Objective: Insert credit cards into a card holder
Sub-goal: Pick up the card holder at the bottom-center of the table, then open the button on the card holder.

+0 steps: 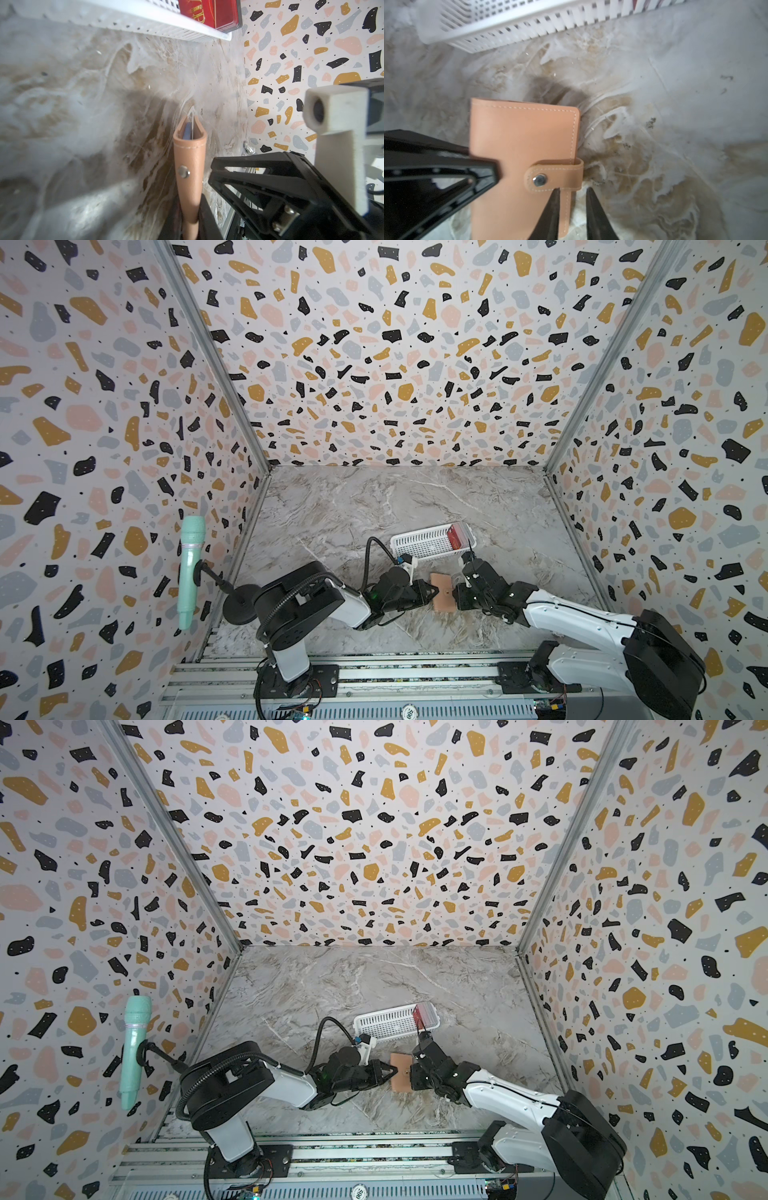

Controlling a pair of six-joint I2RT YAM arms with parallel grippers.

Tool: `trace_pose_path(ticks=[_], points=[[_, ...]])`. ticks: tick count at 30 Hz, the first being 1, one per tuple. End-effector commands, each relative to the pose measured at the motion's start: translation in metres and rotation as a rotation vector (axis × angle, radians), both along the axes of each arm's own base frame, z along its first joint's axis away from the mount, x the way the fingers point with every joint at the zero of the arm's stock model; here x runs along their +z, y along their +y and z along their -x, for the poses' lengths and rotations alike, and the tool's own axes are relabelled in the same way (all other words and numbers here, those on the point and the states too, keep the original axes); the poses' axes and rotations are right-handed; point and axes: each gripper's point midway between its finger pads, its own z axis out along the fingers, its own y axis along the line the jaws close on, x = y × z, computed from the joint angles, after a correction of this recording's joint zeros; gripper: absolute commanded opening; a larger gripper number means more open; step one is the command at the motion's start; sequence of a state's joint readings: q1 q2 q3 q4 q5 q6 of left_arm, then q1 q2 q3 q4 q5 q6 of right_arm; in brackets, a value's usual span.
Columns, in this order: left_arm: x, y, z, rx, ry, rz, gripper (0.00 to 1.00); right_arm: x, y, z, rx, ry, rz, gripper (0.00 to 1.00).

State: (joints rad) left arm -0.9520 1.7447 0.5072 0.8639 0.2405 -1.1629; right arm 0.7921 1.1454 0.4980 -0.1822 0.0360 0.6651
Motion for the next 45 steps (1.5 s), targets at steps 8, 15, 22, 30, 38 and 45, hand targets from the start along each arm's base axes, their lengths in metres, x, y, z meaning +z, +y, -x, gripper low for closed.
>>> trace_pose_path(ticks=[8, 15, 22, 30, 38, 45], points=[[0.019, -0.006, -0.003, -0.006, -0.063, 0.033, 0.13, 0.023, 0.032, 0.001, 0.066, 0.001, -0.089, 0.28], [0.022, -0.008, -0.001, -0.014, -0.072, 0.034, 0.13, 0.013, 0.038, 0.000, 0.071, 0.013, -0.075, 0.31], [0.023, -0.011, 0.002, -0.027, -0.076, 0.039, 0.12, 0.003, 0.031, -0.006, 0.032, 0.018, -0.013, 0.32], [0.023, -0.007, 0.002, -0.019, -0.089, 0.017, 0.11, -0.012, 0.016, -0.004, 0.000, 0.058, 0.085, 0.29], [0.018, -0.003, 0.000, -0.009, -0.098, -0.023, 0.10, -0.008, 0.003, -0.004, -0.019, 0.047, 0.147, 0.22], [0.019, -0.004, 0.001, -0.013, -0.101, -0.024, 0.10, -0.013, 0.002, -0.003, -0.015, 0.054, 0.161, 0.16]])
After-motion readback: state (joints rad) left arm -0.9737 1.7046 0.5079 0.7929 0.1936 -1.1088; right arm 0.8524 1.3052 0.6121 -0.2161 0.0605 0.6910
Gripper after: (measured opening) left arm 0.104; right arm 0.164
